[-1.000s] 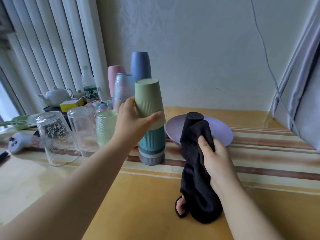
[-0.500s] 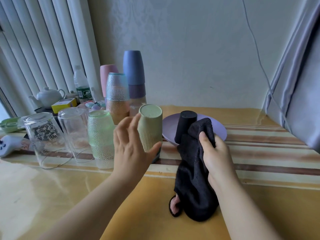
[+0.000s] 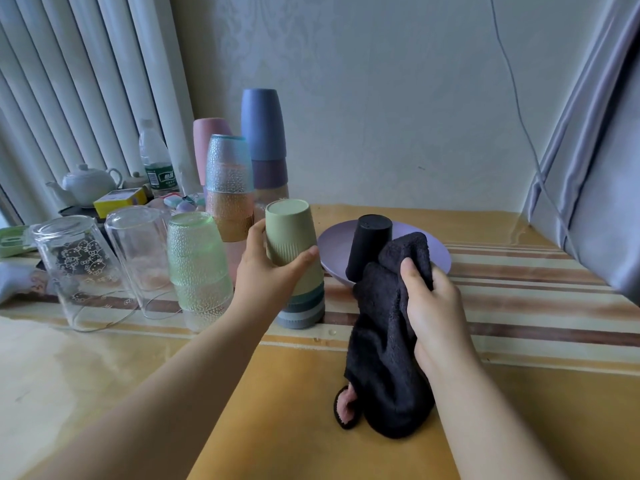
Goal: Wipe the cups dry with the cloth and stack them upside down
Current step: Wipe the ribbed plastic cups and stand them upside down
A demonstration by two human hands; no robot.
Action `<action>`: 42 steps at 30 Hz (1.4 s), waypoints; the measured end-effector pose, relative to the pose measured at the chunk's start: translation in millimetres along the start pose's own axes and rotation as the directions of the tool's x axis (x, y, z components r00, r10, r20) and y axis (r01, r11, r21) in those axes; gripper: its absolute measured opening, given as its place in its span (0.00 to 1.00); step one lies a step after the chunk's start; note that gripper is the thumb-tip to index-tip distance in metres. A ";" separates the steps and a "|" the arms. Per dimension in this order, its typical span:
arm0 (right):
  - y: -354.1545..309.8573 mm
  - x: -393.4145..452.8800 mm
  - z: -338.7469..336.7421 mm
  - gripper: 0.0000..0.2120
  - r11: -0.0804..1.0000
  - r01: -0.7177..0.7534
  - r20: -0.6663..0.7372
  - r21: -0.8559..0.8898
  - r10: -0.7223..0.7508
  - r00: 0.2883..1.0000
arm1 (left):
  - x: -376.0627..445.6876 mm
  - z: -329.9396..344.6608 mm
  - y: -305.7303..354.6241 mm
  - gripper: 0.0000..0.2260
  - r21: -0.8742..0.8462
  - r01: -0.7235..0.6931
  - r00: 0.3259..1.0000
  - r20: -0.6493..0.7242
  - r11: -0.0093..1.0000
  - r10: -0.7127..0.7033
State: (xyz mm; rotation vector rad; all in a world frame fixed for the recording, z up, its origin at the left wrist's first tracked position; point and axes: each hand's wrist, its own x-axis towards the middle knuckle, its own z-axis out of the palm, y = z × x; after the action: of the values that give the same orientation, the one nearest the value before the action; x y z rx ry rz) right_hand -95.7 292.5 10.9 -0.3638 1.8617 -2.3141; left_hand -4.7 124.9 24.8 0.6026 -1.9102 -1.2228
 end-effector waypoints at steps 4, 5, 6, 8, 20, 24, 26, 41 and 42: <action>0.4 -0.5 0.8 0.08 1.000 0.008 -0.005 0.001 -0.008 1.000 | -1.0 -0.7 -4.1 0.30 -0.005 0.027 1.000 0.009 1.000 -0.027; 0.3 -0.8 1.0 0.07 1.000 0.009 -0.003 0.001 -0.009 1.000 | -2.3 -0.3 -4.7 0.30 0.002 0.024 1.000 0.013 1.000 -0.024; 0.2 -1.0 1.3 0.07 1.000 0.010 -0.002 0.001 -0.010 1.000 | -3.5 0.2 -5.5 0.31 0.010 0.017 1.000 0.017 1.000 -0.017; 0.1 -1.0 1.7 0.07 1.000 0.014 -0.005 -0.009 -0.014 1.000 | -5.2 2.5 -8.3 0.34 0.005 0.030 0.999 0.030 1.000 -0.030; -2.4 1.0 -2.4 0.07 1.000 0.019 -0.037 -0.004 -0.019 0.999 | -43.1 14.0 -2.6 0.21 0.428 -0.588 0.708 -0.138 0.686 0.693; -3.1 8.1 -11.2 0.07 1.000 0.010 -0.131 -0.015 -0.012 0.991 | -44.4 46.6 14.0 0.10 0.297 -0.693 0.721 0.277 0.657 0.636; -2.0 13.8 -17.1 0.06 0.999 0.012 -0.196 -0.036 -0.018 0.980 | -36.2 66.1 23.0 0.13 0.274 -0.411 0.891 0.323 0.869 0.319; 9.1 27.6 -26.9 0.06 0.998 0.003 -0.243 -0.065 -0.019 0.970 | 34.8 138.2 17.9 0.24 0.283 0.204 0.939 0.214 0.937 -0.269; 9.0 27.3 -26.3 0.06 0.998 -0.002 -0.245 -0.062 -0.013 0.969 | 31.7 138.2 18.2 0.24 0.244 0.197 0.948 0.199 0.949 -0.248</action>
State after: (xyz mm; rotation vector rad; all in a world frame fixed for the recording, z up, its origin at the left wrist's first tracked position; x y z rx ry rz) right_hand -129.5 308.0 -0.6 -0.0906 2.0470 -2.4039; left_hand -134.7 183.9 19.4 0.8483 -2.2400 -1.2731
